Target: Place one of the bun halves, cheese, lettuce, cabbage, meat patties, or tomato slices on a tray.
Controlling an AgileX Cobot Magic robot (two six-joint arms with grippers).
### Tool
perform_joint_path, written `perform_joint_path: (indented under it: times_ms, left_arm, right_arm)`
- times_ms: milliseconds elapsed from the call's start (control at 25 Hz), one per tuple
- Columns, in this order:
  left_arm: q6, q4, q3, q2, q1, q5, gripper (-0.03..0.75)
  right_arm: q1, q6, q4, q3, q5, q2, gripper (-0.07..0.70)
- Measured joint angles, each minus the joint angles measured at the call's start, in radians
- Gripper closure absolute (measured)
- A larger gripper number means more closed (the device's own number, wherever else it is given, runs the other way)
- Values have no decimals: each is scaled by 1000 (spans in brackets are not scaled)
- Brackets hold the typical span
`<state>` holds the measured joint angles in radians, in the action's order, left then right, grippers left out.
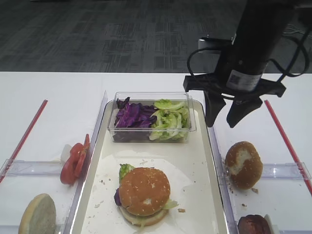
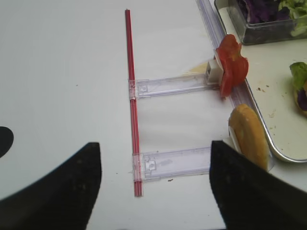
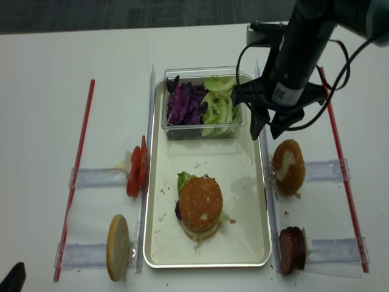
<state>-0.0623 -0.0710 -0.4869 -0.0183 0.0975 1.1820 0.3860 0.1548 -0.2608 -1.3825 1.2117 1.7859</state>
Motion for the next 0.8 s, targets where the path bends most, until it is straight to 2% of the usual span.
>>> perform_joint_path:
  times_ms: [240,640,800]
  left_arm:
    - [0,0,0,0,0,0,235]
    - [0,0,0,0,0,0,235]
    - [0,0,0,0,0,0,235]
  right_arm:
    - [0,56,88,-47,7,-6,290]
    - [0,56,99,-48,9,-6,290]
    - [0,56,150,-49,9,-6,290]
